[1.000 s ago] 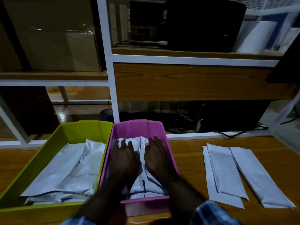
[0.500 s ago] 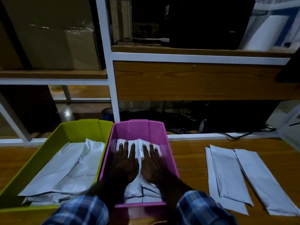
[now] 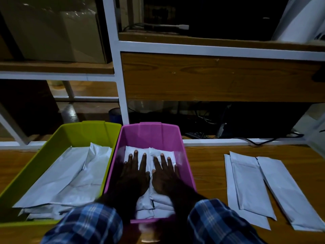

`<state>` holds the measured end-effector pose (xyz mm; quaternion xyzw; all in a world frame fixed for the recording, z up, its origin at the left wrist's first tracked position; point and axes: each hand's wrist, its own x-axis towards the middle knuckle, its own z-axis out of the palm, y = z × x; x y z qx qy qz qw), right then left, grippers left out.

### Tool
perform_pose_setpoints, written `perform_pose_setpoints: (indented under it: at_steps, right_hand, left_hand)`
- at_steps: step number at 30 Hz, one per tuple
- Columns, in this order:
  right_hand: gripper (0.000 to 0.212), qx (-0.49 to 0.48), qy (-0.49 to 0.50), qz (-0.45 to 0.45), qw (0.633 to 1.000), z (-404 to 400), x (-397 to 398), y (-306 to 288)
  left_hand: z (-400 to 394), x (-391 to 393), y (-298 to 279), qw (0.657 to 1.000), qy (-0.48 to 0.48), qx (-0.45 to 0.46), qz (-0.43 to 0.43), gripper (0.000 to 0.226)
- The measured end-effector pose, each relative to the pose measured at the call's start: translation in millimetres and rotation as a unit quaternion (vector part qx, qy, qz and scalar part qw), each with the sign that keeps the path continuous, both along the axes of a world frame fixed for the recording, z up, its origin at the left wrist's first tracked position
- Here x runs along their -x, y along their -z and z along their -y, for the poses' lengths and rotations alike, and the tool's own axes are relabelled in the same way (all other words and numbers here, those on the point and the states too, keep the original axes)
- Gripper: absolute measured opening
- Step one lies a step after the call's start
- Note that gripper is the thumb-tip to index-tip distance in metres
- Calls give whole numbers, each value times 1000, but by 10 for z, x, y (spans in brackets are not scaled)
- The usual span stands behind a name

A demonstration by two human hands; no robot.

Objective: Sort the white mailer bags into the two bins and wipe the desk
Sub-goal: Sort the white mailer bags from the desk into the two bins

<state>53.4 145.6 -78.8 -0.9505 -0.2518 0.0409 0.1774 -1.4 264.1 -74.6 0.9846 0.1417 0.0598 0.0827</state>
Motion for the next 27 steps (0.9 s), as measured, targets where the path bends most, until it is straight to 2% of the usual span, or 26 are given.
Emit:
perform_pose_setpoints:
  at_steps: [12,21,25,27]
  right_hand:
    - [55,27,-20,53,998,25,31,11]
    - [55,42,-42,22,998,41,-12,40]
    - [56,59,-43,-16,997,-4,-80,115]
    - [63,51,-40,-9,998,-18,-42,-97]
  left_hand:
    - [-12,-22,62,999,29,-3,-36,67]
    - [-45,-15,16,998,28,-10,-63,66]
    - [-101,-48,15,994,57,-2,-96,65]
    - [-146,-87,-81,990,86,-18,-113,58]
